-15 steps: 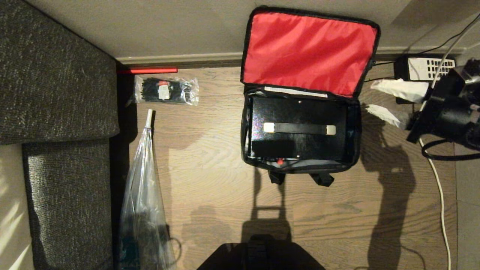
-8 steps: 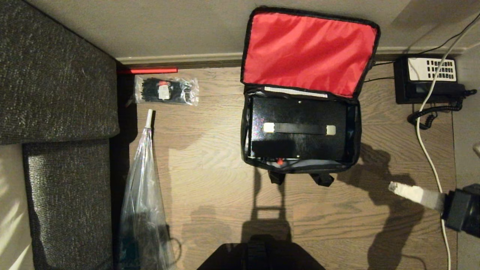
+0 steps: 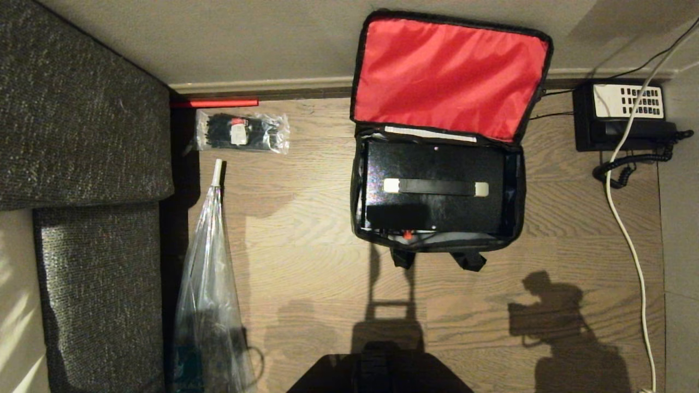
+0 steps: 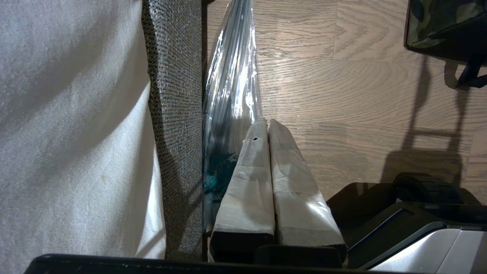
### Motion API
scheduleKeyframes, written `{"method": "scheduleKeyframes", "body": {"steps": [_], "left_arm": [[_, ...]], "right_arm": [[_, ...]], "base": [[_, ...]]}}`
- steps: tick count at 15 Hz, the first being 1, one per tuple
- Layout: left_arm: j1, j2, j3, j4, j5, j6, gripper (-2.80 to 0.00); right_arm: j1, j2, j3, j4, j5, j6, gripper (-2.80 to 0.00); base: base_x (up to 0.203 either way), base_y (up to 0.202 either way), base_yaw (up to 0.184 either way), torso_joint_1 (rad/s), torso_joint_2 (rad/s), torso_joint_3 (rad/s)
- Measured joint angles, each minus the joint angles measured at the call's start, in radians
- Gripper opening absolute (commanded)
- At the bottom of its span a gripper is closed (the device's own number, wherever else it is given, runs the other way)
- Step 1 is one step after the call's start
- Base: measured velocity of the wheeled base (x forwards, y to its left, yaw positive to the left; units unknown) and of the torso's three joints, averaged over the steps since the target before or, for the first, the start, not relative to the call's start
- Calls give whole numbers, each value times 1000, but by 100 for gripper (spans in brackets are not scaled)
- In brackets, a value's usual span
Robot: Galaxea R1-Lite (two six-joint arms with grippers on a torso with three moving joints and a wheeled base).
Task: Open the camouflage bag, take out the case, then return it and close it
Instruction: Grip the handle
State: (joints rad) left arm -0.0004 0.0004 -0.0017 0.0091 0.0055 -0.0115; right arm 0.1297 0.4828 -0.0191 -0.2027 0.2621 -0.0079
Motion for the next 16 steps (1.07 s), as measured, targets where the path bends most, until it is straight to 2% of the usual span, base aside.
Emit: {"method": "scheduleKeyframes", "body": {"steps": [3,5,6,9,12,16], "left_arm": [[0,0,0,0,0,0,-280],[0,0,0,0,0,0,-280],[0,0,0,0,0,0,-280],[0,0,0,0,0,0,-280],[0,0,0,0,0,0,-280],[0,0,0,0,0,0,-280]], "right_arm": [[4,-153,-19,212,-82,-10,-280],[-15,-193,-8,200,-212,-19,-280],[-22,-204,6,164,-247,-18,-280],[-32,-222,16,131,-255,-14,-280],[-111,-274,18,157,-257,-14,-280],[-122,-412,19,184,-258,-18,-280]], "base": [[0,0,0,0,0,0],[0,0,0,0,0,0],[0,0,0,0,0,0],[0,0,0,0,0,0],[0,0,0,0,0,0],[0,0,0,0,0,0]]}}
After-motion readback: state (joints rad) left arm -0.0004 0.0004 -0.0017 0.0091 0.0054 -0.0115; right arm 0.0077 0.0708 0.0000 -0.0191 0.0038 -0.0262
